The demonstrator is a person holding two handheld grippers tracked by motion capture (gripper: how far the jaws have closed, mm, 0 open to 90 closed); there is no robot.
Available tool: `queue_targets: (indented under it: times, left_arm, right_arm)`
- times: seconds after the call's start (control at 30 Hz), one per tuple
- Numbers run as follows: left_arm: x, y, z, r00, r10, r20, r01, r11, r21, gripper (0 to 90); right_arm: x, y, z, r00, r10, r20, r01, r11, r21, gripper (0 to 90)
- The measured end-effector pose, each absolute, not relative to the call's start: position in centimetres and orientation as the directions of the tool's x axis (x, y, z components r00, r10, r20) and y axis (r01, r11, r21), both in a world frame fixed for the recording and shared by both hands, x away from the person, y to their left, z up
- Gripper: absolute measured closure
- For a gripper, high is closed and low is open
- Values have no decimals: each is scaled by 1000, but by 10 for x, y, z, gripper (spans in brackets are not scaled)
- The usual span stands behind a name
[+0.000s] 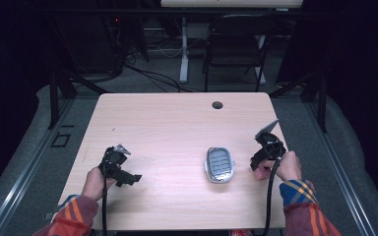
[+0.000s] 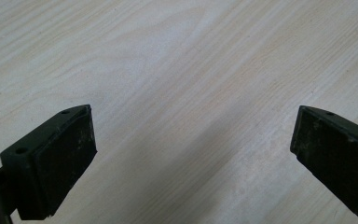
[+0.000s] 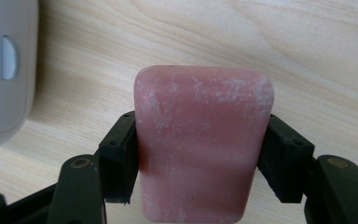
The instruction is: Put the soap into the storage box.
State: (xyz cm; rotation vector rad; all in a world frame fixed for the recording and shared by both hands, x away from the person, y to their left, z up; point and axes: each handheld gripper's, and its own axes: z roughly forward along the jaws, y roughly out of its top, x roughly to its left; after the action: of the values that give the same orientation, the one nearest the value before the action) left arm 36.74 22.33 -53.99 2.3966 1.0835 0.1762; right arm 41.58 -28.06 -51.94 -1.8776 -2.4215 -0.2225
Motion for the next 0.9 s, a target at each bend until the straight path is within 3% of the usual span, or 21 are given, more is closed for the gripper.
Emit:
queue_targets:
  times: [0.9]
  left_arm:
    - [366, 224, -540, 672, 736, -80, 671, -560, 487, 1]
  right_arm:
    - [431, -243, -494, -341, 932, 125, 940, 337, 47, 372]
